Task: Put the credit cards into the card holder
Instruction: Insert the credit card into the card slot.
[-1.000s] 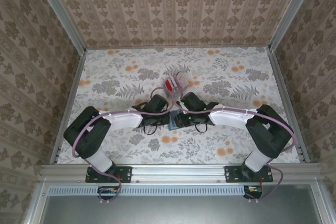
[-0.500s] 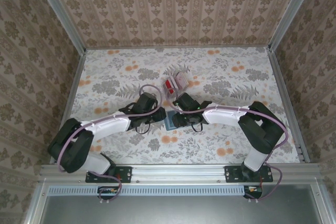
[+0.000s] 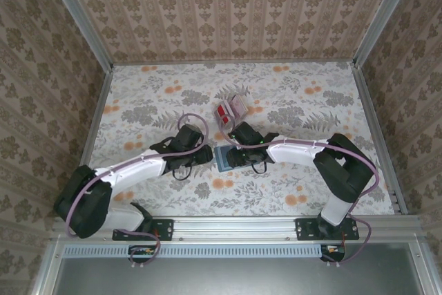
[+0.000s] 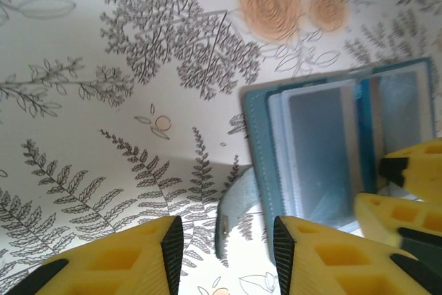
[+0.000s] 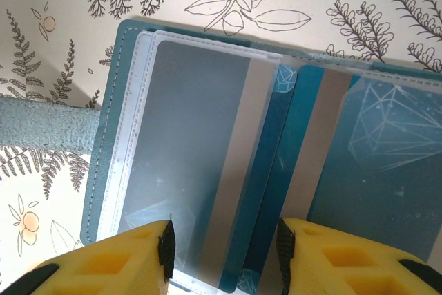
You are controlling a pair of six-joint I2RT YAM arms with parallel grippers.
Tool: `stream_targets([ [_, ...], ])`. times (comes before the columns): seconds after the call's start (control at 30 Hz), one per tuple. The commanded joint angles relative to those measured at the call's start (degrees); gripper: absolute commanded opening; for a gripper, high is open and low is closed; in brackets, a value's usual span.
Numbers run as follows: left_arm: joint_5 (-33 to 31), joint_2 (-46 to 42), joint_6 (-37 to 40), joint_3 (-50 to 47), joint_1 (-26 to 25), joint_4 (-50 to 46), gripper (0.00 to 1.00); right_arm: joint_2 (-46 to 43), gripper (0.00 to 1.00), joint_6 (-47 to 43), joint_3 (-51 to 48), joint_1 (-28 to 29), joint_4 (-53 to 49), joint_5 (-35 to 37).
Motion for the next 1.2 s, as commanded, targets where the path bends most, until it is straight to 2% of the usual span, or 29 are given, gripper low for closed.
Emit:
stream_targets([
  [0.0, 4.7, 2.7, -0.5, -0.6, 0.2, 3.8, 0.41, -0.3, 0.45, 0.2, 0.4, -0.2, -0.7, -1.1],
  [0.13, 8.1, 7.1, 0.2, 1.9, 0.2, 5.7, 0.35, -0.5, 0.45, 0.0, 0.5, -0.3, -1.3, -1.1],
  [0.17, 8.2, 7.5, 0.2, 2.1, 0.3, 5.9, 0.29, -0.6, 0.45, 0.0, 0.5, -0.2, -1.5, -1.1],
  [0.23, 8.6, 7.3, 0.2, 1.8, 0.4, 7.0, 0.12, -1.1, 0.45, 0.0, 0.5, -0.3, -1.9, -1.1],
  [0.33, 7.3, 5.3, 0.7, 1.7, 0.6, 5.9, 0.04, -1.4, 0.45, -0.3, 1.2, -0.3, -3.2, -0.8],
  [0.47, 6.8, 2.8, 0.8, 1.6, 0.8, 5.4, 0.0, -0.9, 0.47, -0.3, 3.0, -0.3, -4.4, -1.5],
  [0.67, 7.8, 1.0, -0.5, 1.4, 0.7, 6.6, 0.0, 1.7, 0.56, 1.3, 6.0, -0.1, -5.4, -2.8],
  [1.1, 8.3, 1.1, -1.2, 1.3, 0.6, 7.7, 0.0, 5.6, 0.63, 5.8, 7.5, -0.1, -2.3, -4.7],
  [1.13, 8.3, 1.2, -1.2, 1.3, 0.6, 7.6, 0.0, 5.7, 0.7, 6.1, 7.5, -0.1, -2.2, -4.7],
  [1.17, 8.2, 1.2, -1.3, 1.3, 0.5, 7.6, 0.0, 5.7, 0.72, 6.1, 7.7, 0.0, -2.1, -4.7],
])
